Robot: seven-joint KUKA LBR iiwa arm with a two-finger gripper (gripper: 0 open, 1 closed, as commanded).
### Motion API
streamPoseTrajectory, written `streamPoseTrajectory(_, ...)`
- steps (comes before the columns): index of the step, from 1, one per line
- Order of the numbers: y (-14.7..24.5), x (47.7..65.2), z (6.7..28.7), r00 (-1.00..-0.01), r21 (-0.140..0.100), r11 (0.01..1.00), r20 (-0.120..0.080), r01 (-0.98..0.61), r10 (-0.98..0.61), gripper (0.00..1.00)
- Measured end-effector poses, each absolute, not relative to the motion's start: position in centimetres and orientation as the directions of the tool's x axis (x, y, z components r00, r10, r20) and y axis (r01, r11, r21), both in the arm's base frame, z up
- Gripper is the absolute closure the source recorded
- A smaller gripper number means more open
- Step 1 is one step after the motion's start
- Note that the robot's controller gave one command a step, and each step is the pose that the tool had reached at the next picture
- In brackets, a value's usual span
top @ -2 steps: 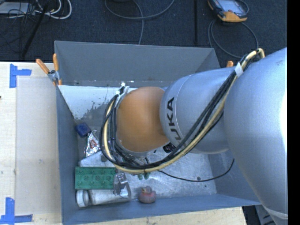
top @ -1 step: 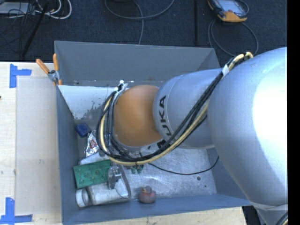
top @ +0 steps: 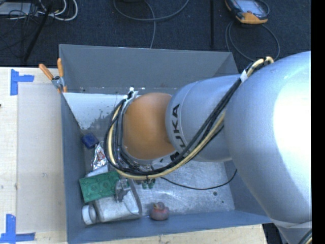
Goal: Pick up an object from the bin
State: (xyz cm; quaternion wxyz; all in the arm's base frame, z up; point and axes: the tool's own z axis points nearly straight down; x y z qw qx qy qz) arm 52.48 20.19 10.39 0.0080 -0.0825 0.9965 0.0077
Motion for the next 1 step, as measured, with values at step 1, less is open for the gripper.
streamPoseTrajectory(1, 21.28, 52.24, 23.26, -0.980, 0.002, 0.980, -0.008, -0.198, -0.198, 1.00)
